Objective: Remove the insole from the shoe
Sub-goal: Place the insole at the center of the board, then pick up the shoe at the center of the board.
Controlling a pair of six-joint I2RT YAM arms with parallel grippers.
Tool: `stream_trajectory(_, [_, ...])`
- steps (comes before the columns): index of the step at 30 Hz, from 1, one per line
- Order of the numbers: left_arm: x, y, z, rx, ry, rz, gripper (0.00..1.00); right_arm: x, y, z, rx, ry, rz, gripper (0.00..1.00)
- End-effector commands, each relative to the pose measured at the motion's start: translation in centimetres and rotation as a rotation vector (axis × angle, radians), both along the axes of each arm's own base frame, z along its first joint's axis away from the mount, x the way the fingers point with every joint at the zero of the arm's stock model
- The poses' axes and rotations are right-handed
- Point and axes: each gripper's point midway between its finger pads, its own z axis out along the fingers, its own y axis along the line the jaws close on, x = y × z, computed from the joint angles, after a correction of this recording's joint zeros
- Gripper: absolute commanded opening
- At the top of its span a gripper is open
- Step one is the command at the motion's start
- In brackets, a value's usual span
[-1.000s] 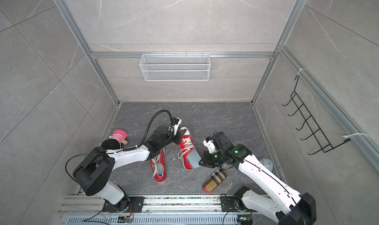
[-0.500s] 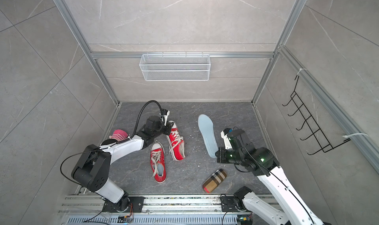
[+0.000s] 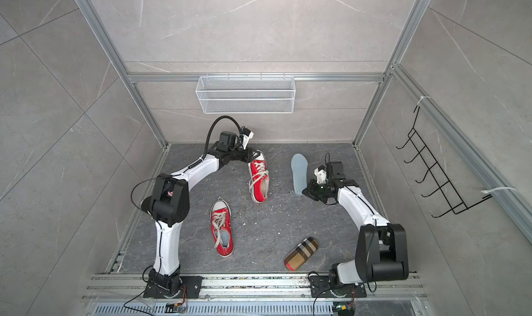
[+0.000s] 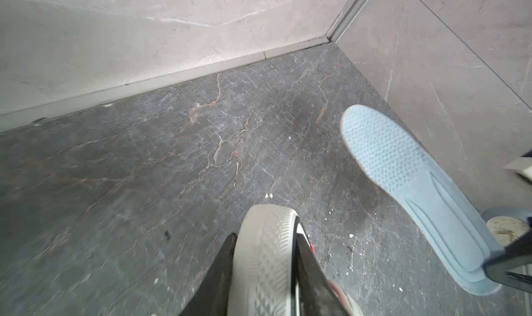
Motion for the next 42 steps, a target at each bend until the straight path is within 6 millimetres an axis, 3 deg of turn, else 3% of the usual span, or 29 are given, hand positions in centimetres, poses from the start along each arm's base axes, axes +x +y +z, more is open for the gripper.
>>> stream_trajectory(1, [0.8, -0.7, 0.9, -0.082, 0.07, -0.063, 0.0, 0.7, 1.3, -1.4, 0.103, -0.005, 0.082, 0.0])
stream_trajectory(3, [2.0, -0.6, -1.1, -0.072, 0.102, -0.057, 0.04, 0.6, 0.9, -3.0, 0.1, 0.032, 0.079, 0.0])
stream_trajectory(5, [3.2, -0.2, -2.5, -0.054, 0.122, -0.032, 0.18, 0.6, 0.5, -4.5, 0.096, 0.066, 0.071, 0.0])
stream_trajectory(10, [5.2, 1.3, -3.2, -0.043, 0.141, 0.023, 0.49, 0.5, -0.8, -6.4, 0.05, 0.114, 0.042, 0.24])
stream_trajectory(15, [6.3, 3.9, -1.2, 0.026, 0.077, 0.089, 0.7, -0.3, -3.3, -4.9, -0.117, 0.076, -0.015, 0.48])
stream_trajectory(20, [5.0, 6.6, 2.9, 0.065, 0.027, 0.111, 0.77, -2.4, -4.2, -1.3, -0.209, 0.001, -0.037, 0.56])
stream_trajectory(21, [4.1, 6.9, 5.4, 0.055, -0.012, 0.111, 0.77, -2.9, -3.9, -0.4, -0.215, -0.022, -0.03, 0.59])
stream_trajectory(23, [1.8, 8.0, 7.3, 0.056, -0.04, 0.135, 0.77, -4.2, -2.8, 1.3, -0.237, -0.057, 0.0, 0.62])
stream_trajectory(26, [-2.7, 10.1, 9.4, 0.03, -0.045, 0.21, 0.77, -6.4, 0.2, 2.8, -0.245, -0.08, 0.08, 0.62])
stream_trajectory(29, [-8.7, 12.7, 10.0, 0.008, 0.005, 0.318, 0.76, -8.4, 4.0, 4.1, -0.218, -0.126, 0.158, 0.64])
stream_trajectory(34, [-19.3, 17.2, 5.3, 0.117, 0.214, 0.52, 0.76, -10.5, 8.1, 5.0, -0.182, -0.174, 0.227, 0.67])
stream_trajectory(38, [-27.2, 19.6, 0.8, 0.187, 0.39, 0.627, 0.76, -10.8, 8.5, 4.9, -0.22, -0.199, 0.242, 0.74])
stream_trajectory(42, [-31.8, 19.9, -2.5, 0.204, 0.514, 0.637, 0.76, -10.5, 8.6, 4.6, -0.235, -0.215, 0.248, 0.8])
